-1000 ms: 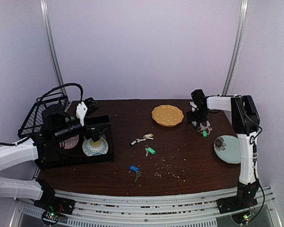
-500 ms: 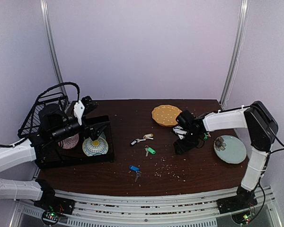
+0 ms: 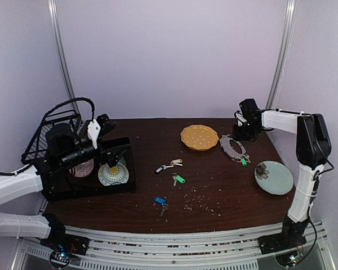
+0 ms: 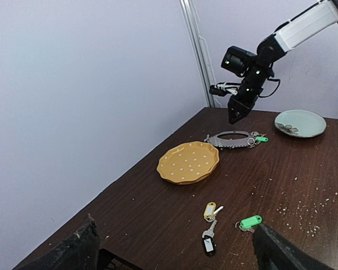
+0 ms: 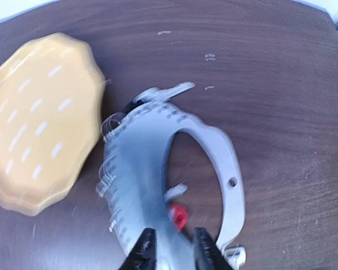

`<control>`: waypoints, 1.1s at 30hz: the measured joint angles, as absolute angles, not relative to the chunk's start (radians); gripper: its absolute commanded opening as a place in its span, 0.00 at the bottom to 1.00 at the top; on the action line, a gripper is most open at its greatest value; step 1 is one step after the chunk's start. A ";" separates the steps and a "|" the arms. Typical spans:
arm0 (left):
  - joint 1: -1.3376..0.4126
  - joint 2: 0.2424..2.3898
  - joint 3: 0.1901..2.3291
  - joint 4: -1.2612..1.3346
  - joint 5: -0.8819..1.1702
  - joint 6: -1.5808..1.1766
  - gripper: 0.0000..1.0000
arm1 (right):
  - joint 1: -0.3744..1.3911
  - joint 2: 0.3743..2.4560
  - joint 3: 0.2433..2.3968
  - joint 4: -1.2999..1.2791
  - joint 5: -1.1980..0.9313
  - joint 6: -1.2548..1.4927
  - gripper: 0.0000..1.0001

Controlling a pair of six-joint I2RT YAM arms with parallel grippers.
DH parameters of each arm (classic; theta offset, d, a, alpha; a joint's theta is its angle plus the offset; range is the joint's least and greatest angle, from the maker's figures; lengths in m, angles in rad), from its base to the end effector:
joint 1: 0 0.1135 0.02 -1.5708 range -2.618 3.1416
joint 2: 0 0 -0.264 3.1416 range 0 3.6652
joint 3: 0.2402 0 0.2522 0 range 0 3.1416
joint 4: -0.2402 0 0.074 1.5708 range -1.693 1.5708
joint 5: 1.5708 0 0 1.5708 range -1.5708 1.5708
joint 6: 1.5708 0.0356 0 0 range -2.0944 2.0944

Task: Put the keys on the keyring

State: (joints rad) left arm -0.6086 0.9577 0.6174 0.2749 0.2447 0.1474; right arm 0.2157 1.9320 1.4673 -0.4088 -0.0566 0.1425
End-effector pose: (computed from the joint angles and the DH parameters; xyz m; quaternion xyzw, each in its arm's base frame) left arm 0.1816 -0.1371 0.2971 0.3449 0.6425 -0.2418 0.6402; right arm 0.4191 0.0939 0.2203 -0.0440 0.9385 0.0870 0.3313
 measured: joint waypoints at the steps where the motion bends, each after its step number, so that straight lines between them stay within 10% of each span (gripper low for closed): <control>1: -0.609 0.958 0.617 0.274 0.244 0.147 0.98 | 0.201 1.984 1.519 -0.411 -0.025 0.150 0.18; 12: -0.610 0.964 0.617 0.273 0.239 0.147 0.98 | 0.188 2.357 1.894 -0.521 0.090 0.172 0.06; 33: -0.611 0.965 0.617 0.267 0.239 0.148 0.98 | 0.545 1.843 1.111 -0.397 -0.223 0.030 0.07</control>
State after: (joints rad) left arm -0.6106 0.9653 0.6174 0.2668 0.2386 0.1478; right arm 0.5453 1.8427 1.1114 -0.3973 -0.2234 0.0303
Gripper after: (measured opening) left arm 0.982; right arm 0.069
